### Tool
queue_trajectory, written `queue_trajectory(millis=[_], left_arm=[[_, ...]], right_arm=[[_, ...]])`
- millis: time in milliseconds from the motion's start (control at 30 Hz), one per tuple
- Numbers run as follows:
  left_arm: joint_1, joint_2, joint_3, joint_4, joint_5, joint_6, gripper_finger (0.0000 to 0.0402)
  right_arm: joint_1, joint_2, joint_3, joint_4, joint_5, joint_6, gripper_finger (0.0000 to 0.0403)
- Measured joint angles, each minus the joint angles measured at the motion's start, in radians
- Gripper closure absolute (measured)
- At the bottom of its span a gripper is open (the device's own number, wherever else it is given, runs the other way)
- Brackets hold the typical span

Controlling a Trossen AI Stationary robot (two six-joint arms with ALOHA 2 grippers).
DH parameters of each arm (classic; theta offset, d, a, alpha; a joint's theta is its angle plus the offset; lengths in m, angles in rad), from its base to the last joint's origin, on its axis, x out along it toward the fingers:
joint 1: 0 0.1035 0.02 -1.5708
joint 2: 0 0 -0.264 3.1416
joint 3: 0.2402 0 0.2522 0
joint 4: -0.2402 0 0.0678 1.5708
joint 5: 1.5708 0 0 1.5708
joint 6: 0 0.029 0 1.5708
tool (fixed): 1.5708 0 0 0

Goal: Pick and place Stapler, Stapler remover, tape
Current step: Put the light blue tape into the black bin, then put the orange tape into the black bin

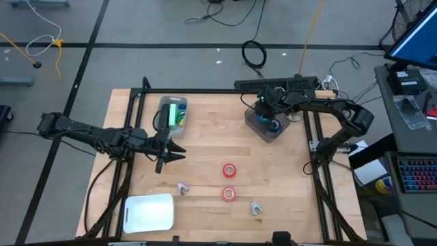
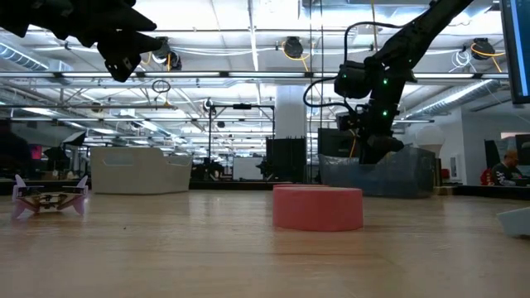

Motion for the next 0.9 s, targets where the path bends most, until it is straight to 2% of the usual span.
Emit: queue_trajectory(millis=[267,467,533,633,700,900], left_arm=[[0.0,0.0,0.0,0.0,0.0,0.0,0.0275],[0.0,0.0,0.0,0.0,0.0,0.006,0.0275],[0.0,0.0,0.0,0.0,0.0,0.006,0.0275],[0.0,0.0,0.0,0.0,0.0,0.005,0.0275],[0.0,0.0,0.0,0.0,0.0,0.003,0.0275],[0.0,0.0,0.0,0.0,0.049,0.026,0.0275]], right_arm=[[0.02,-0.037,0.0,0.006,0.077,-0.049,0.0305],[0.116,-0.192,0.0,0.023,0.068,-0.038,0.0306],[0.169,-0.269,0.0,0.027,-0.005,0.0,0.0313],[0.246,-0.366,0.0,0.028,-0.186,0.12,0.0326],[0.306,-0.405,0.001,0.03,-0.257,0.208,0.0336],[0.513,-0.408,0.001,0.056,-0.261,0.362,0.0347]])
